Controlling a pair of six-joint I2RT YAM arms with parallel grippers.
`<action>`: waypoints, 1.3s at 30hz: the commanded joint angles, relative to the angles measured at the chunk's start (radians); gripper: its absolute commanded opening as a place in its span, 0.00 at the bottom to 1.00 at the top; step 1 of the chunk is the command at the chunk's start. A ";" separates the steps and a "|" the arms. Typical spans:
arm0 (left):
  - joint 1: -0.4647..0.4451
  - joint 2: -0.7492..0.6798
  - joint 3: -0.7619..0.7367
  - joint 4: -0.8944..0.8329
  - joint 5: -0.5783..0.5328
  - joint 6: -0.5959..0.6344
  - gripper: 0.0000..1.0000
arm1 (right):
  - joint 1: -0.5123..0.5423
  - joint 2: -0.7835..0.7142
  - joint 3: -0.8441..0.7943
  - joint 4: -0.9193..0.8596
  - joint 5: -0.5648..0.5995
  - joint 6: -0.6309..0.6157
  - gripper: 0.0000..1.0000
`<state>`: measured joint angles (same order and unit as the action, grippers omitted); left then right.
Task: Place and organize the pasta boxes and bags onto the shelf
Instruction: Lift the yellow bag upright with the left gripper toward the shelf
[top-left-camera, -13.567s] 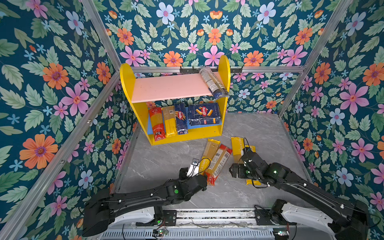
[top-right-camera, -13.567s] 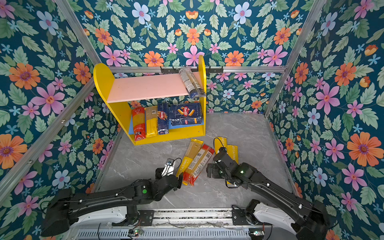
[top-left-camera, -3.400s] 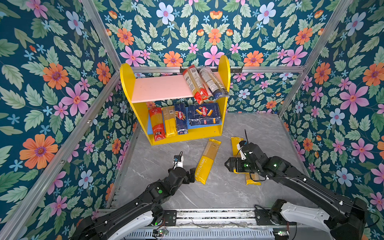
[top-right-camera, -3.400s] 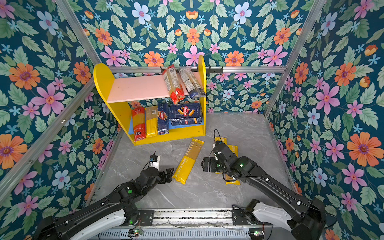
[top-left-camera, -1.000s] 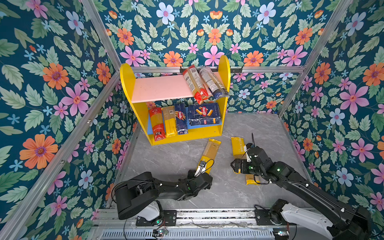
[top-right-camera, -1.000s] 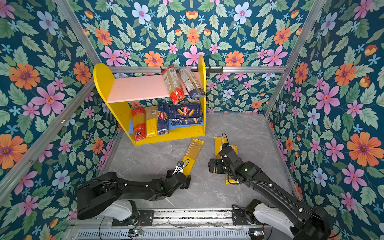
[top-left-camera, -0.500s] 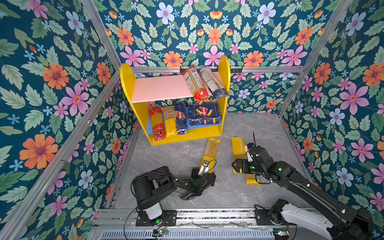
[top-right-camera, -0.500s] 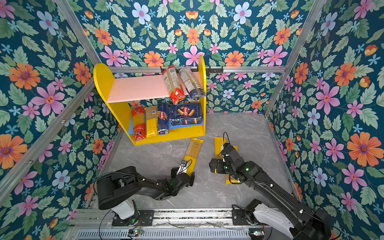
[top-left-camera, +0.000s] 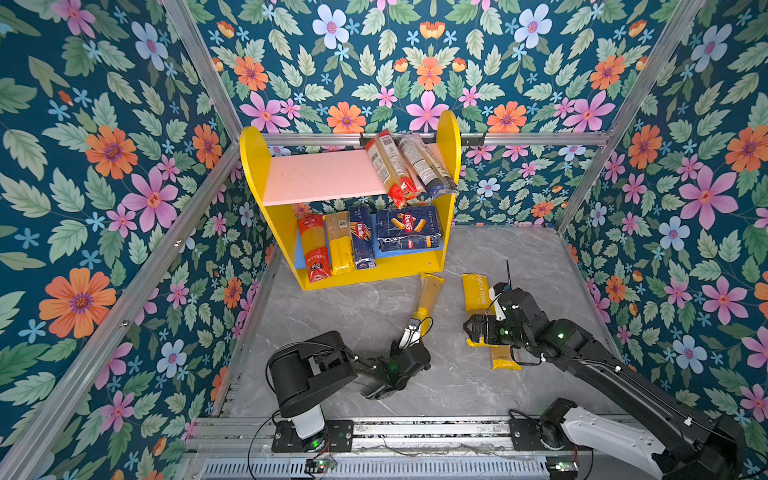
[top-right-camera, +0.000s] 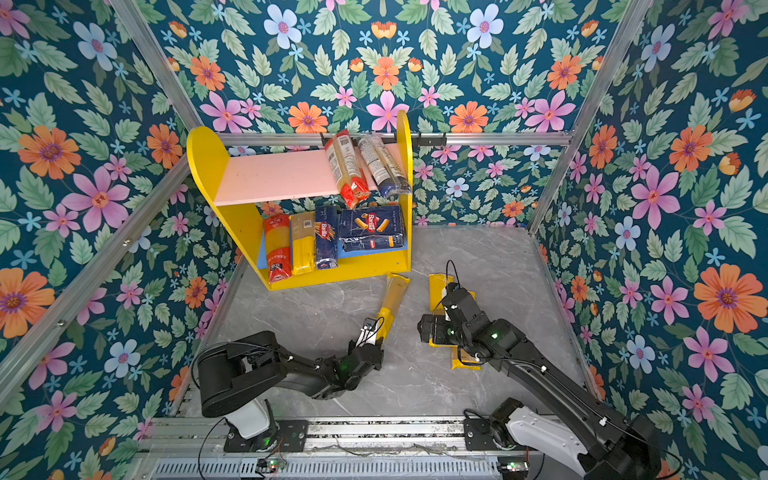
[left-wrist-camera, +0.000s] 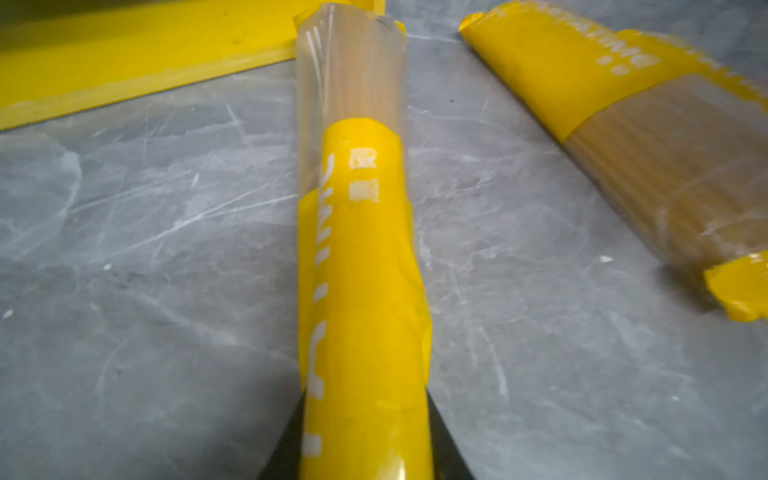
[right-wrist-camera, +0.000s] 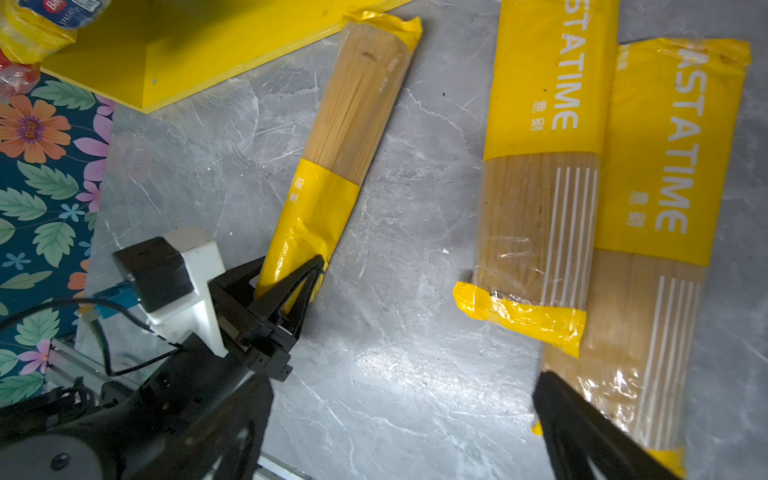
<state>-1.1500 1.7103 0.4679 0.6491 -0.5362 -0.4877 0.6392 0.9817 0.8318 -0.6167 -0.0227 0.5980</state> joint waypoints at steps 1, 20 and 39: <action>-0.001 -0.002 -0.017 -0.151 0.089 -0.005 0.09 | 0.001 -0.011 0.006 -0.024 0.004 -0.004 0.99; -0.031 -0.595 0.016 -0.614 0.062 0.009 0.00 | 0.001 -0.060 0.024 -0.058 0.014 0.011 0.99; -0.035 -1.021 0.397 -1.149 -0.005 0.126 0.00 | 0.001 -0.042 0.050 -0.051 0.004 0.017 0.99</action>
<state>-1.1835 0.7170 0.8265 -0.5304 -0.4801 -0.4107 0.6392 0.9367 0.8722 -0.6697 -0.0193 0.6041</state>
